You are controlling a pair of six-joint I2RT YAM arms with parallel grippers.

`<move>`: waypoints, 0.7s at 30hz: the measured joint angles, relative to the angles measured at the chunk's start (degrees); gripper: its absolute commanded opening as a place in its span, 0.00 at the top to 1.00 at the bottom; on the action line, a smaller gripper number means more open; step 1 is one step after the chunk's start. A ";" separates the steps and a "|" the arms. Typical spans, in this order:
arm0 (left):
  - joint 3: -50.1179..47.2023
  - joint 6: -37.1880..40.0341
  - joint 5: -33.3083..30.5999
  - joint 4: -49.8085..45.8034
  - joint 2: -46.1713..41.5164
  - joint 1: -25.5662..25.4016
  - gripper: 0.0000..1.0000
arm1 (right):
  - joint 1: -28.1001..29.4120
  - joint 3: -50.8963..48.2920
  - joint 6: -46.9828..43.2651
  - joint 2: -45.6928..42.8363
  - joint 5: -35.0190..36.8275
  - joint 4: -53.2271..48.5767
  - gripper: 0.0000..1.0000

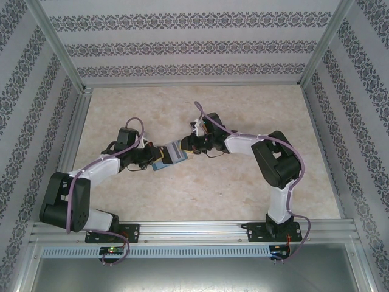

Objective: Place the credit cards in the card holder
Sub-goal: Insert the credit card into the card slot.

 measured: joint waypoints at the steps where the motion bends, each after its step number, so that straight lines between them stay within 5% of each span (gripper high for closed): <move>1: -0.35 0.09 0.02 0.55 0.66 0.20 1.00 | 0.00 0.33 -0.15 0.22 0.11 -0.17 0.71; 21: -2.56 2.62 1.09 8.15 7.10 2.10 1.00 | 0.11 4.15 -2.29 4.63 1.03 -3.78 0.71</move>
